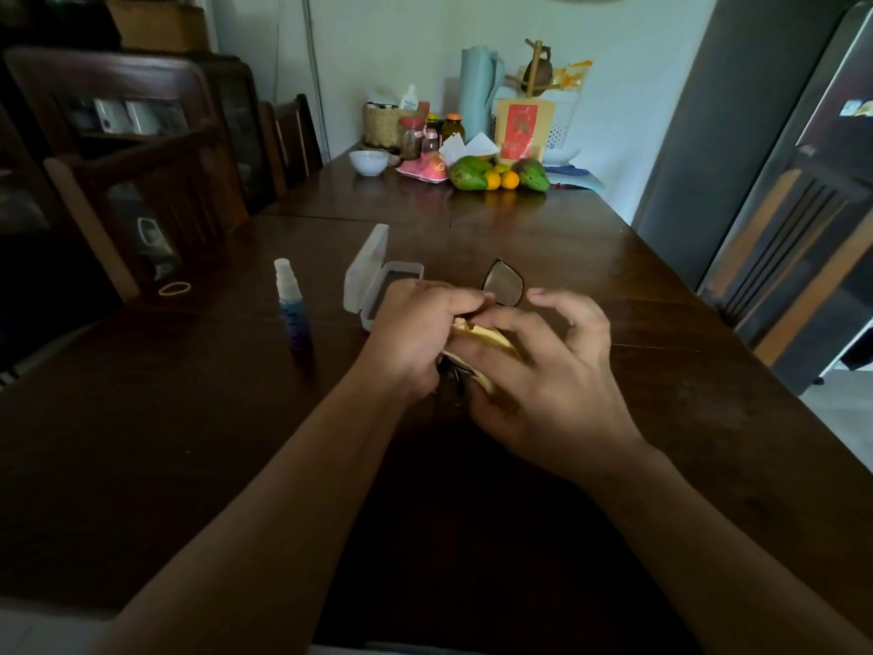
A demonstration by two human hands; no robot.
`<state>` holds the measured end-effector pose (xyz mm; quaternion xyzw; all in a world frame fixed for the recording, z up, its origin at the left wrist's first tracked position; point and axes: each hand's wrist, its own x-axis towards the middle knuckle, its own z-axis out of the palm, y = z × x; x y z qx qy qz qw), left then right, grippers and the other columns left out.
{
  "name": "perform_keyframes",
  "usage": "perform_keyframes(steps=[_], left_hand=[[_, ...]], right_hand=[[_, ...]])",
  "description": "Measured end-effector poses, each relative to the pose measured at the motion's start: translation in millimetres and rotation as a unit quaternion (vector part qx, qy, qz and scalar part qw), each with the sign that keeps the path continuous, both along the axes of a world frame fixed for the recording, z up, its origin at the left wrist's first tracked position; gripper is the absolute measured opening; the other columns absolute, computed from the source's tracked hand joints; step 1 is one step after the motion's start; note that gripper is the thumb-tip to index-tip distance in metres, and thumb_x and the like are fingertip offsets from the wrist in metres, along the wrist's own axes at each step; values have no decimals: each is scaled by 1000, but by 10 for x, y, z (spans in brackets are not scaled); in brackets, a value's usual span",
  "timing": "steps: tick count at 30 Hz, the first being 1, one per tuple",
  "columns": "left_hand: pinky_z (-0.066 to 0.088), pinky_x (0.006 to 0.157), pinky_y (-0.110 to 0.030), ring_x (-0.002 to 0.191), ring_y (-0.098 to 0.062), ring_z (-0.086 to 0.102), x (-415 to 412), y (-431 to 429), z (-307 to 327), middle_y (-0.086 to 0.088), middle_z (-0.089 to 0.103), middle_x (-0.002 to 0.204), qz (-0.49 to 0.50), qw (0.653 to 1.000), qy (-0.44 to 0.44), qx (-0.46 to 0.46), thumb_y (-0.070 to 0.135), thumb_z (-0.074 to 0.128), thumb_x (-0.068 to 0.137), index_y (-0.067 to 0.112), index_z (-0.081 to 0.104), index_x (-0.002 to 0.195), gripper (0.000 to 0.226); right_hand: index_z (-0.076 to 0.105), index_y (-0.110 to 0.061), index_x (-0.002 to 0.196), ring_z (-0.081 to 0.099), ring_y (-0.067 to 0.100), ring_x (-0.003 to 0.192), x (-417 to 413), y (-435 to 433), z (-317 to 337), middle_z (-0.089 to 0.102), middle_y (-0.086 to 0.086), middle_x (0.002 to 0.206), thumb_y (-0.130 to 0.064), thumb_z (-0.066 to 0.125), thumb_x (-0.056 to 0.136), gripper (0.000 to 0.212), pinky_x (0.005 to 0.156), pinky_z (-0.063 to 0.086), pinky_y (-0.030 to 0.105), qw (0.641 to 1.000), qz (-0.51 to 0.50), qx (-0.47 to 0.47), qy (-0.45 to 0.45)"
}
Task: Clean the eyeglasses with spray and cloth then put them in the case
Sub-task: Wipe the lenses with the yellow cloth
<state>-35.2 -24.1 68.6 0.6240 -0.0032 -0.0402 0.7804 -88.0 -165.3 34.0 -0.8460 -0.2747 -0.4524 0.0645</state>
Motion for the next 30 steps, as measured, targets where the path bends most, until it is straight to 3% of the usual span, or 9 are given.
perform_keyframes(steps=[3,7,9,13,20,26,30], left_hand=[[57,65,-29,81,-25,73,2,-11,0,-20,75,93,-5,1000,-4,7,1,61,88,-4,75,94,16],[44,72,-41,79,-34,61,-15,-31,29,-35,66,91,18,1000,-11,0,0,68,82,-16,69,94,20],[44,67,-39,75,-34,58,-7,-17,25,-30,63,84,6,1000,-13,-2,2,70,81,-20,66,94,26],[42,47,-22,51,-24,56,-12,21,36,-21,63,71,-22,1000,-2,-9,2,67,83,-13,68,88,17],[48,48,-22,52,-24,61,-22,-4,12,-20,65,69,-19,999,-5,-32,1,70,82,-18,66,90,21],[45,48,-22,50,-23,59,3,45,19,-20,64,68,-22,1000,-10,-15,6,70,82,-13,69,84,19],[50,48,-24,49,-24,61,1,50,29,-17,66,64,-33,999,2,-19,8,68,85,-12,69,83,20]], right_hand=[[75,-32,111,33,28,125,-7,-11,14,69,0,115,-29,69,81,30,107,34,48,1000,0,-4,-4],[72,-31,118,37,28,124,-7,-88,45,69,-6,118,-30,70,83,35,102,38,50,1000,-8,-1,-13],[72,-29,119,40,28,124,-19,-119,43,69,-8,120,-26,69,85,34,98,42,52,1000,10,-4,-14],[72,-31,118,46,27,122,-36,-211,20,67,-12,123,-22,70,88,31,94,44,52,997,52,-53,-5],[71,-26,120,52,33,124,21,-262,49,67,-11,125,-18,65,91,31,95,44,56,1000,17,-17,-10],[69,-28,123,43,25,130,-12,-182,28,62,-13,133,-18,61,89,37,103,39,48,996,77,-51,1],[73,-30,116,47,27,127,-5,-316,38,65,-15,127,-15,63,87,34,98,42,53,998,63,-14,-4]])
